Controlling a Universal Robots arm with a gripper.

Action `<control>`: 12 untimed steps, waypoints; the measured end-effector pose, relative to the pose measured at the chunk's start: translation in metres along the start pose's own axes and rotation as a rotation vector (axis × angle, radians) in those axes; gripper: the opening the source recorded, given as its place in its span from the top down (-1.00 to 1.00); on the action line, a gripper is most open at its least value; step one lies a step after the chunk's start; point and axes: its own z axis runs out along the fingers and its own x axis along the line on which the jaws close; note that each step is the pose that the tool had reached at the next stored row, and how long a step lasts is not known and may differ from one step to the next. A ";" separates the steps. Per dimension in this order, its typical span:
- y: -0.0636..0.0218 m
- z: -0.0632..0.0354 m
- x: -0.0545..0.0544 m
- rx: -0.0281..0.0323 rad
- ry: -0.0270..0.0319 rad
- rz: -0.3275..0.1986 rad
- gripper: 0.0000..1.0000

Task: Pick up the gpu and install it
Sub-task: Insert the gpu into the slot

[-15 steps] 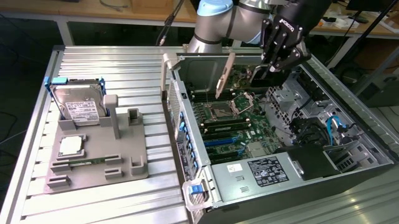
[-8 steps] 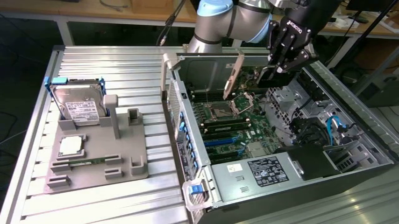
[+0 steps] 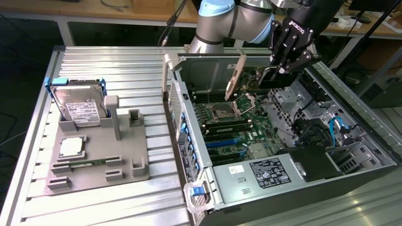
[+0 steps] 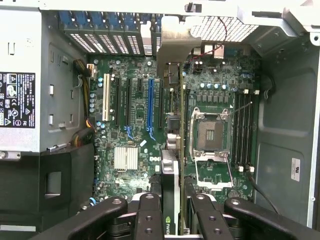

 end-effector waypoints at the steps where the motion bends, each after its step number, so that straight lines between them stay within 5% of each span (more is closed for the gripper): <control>1: 0.0000 0.0000 0.000 0.0000 0.0000 0.000 0.46; 12: 0.0142 0.0065 -0.001 0.0001 -0.0004 0.010 0.46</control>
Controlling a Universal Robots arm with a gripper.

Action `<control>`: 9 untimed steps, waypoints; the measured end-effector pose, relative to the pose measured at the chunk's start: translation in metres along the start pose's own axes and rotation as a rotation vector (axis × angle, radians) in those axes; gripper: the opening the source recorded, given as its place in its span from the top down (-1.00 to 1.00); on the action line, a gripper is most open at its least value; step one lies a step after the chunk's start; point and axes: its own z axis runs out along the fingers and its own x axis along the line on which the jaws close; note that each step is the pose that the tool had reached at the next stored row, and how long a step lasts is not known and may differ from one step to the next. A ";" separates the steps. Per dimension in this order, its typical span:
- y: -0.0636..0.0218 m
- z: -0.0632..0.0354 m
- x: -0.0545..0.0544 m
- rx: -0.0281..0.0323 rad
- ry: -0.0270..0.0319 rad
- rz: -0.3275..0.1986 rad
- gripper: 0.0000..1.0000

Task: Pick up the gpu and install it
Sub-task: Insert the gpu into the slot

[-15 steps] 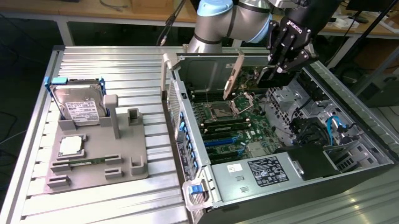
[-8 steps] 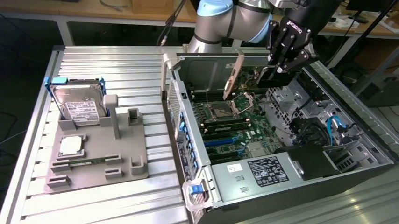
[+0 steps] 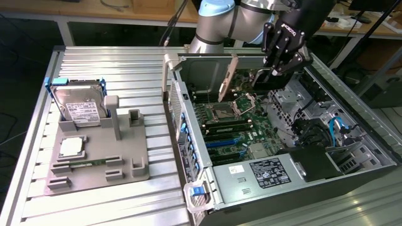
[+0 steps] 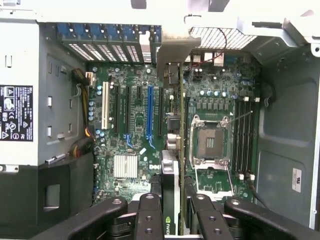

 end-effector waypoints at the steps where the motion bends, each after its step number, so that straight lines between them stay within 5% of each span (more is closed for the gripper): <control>1: -0.0001 0.0036 0.000 -0.0001 -0.0003 0.010 0.46; 9: -0.0008 0.0239 0.001 -0.0001 -0.0008 0.023 0.46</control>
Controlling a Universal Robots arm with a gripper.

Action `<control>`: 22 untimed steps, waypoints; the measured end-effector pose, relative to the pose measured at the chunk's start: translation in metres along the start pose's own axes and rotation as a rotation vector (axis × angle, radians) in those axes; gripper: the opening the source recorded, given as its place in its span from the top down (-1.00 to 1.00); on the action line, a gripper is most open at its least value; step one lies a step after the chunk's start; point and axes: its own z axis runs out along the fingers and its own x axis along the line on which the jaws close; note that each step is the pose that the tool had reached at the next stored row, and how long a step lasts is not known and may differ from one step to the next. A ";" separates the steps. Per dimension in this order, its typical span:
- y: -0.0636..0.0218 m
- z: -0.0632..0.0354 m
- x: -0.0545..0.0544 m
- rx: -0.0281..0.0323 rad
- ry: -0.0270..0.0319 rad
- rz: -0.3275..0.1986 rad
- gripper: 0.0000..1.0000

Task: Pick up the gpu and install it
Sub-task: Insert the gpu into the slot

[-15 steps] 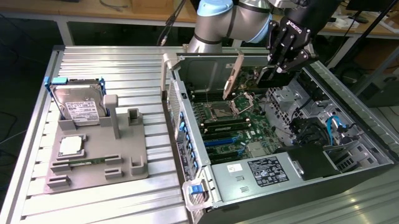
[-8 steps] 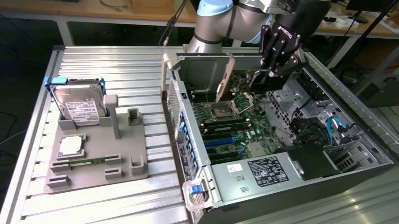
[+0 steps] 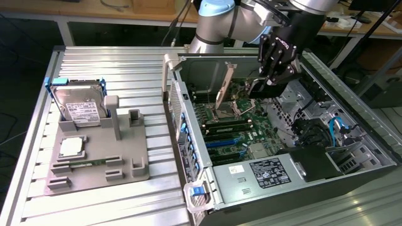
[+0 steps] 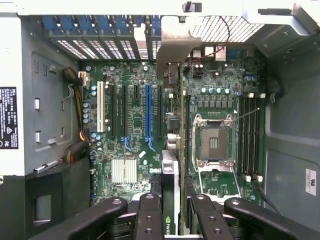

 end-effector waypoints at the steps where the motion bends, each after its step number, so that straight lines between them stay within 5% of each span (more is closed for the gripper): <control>1: -0.0001 0.0026 0.000 0.0000 0.0000 0.000 0.46; 10: 0.0111 0.0211 0.000 0.0002 0.0000 0.000 0.46; 13: 0.0133 0.0260 0.000 0.0230 0.0001 0.000 0.46; 22: 0.0143 0.0423 0.006 0.0245 0.0003 0.000 0.46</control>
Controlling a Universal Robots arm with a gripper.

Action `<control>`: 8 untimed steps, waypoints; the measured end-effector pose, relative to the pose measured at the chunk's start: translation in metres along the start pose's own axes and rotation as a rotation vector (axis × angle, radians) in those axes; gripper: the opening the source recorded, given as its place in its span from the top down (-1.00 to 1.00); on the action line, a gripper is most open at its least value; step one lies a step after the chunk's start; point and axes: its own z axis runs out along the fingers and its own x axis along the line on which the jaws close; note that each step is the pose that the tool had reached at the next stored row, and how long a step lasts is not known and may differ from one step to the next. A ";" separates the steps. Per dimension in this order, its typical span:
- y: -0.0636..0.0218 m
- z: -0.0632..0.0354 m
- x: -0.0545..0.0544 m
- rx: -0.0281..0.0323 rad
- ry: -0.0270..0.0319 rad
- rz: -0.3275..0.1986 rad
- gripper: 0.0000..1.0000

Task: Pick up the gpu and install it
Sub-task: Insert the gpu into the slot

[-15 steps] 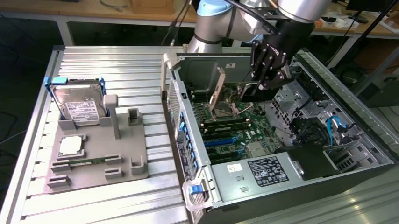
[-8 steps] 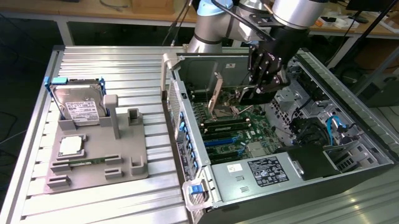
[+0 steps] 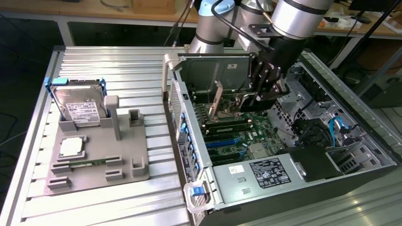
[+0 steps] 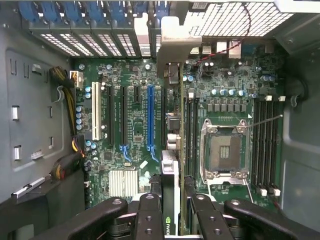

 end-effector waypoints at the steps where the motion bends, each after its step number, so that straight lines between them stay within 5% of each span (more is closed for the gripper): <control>1: 0.0000 0.0015 0.001 0.0000 0.0000 0.000 0.46; 8: 0.0018 0.0177 0.004 0.0001 -0.0001 0.000 0.46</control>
